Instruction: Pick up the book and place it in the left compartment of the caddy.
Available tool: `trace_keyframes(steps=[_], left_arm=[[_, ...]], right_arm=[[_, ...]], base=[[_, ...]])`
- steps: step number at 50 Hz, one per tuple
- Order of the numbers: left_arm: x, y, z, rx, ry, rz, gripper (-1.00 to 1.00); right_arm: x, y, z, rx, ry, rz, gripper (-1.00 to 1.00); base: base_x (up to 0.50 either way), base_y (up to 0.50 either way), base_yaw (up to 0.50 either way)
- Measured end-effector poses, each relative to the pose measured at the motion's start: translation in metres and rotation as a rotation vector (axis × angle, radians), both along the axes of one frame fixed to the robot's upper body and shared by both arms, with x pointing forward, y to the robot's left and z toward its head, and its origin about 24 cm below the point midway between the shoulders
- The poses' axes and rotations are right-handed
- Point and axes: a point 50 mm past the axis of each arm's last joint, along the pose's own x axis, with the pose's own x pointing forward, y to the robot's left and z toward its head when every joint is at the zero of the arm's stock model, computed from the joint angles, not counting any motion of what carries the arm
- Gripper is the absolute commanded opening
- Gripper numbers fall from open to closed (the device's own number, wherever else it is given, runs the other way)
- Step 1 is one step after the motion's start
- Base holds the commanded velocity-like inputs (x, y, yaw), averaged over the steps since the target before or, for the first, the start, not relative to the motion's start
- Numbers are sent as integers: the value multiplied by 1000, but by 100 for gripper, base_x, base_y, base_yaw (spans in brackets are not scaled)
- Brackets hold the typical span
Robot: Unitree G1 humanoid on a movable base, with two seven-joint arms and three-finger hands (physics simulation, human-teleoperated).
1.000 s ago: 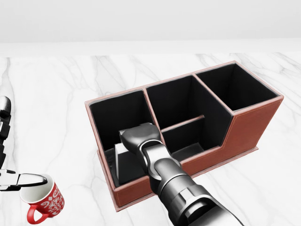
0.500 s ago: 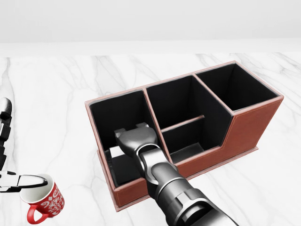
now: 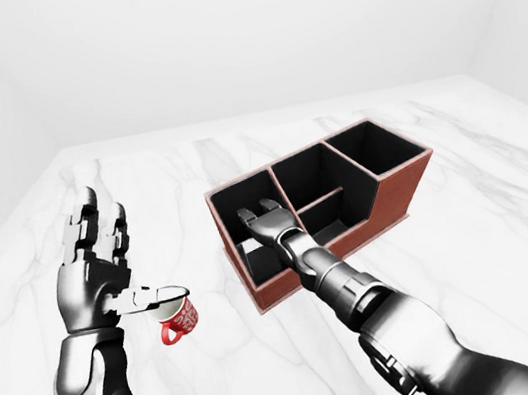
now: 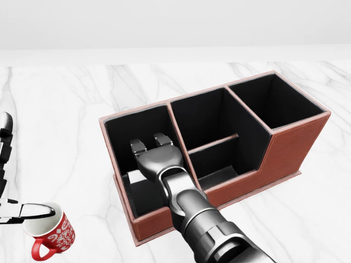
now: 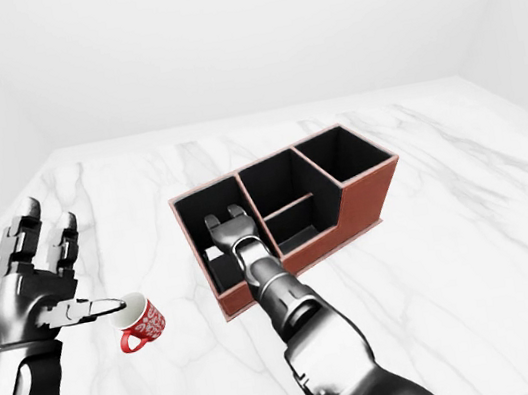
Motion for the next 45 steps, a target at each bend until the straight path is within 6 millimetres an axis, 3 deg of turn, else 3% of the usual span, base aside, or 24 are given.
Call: trace_keyframes(steps=[10, 18, 25, 36, 45], left_arm=[[0, 0, 2, 2, -8, 1, 100], [-1, -1, 5, 5, -21, 1, 100], [-1, -2, 8, 7, -34, 2, 100], [-2, -3, 14, 11, -58, 3, 100], [-6, -6, 24, 27, -102, 1, 100]], right_arm=[[-10, 0, 3, -50, 38, 36, 100], [-28, -6, 21, -108, 60, 32, 100], [-46, -18, 49, -128, 41, -15, 100], [-77, -43, 115, 17, -268, -102, 100], [-105, -77, 156, 153, -470, -178, 100]], base=[[0, 0, 0], [0, 0, 0], [0, 0, 0], [0, 0, 0], [0, 0, 0]])
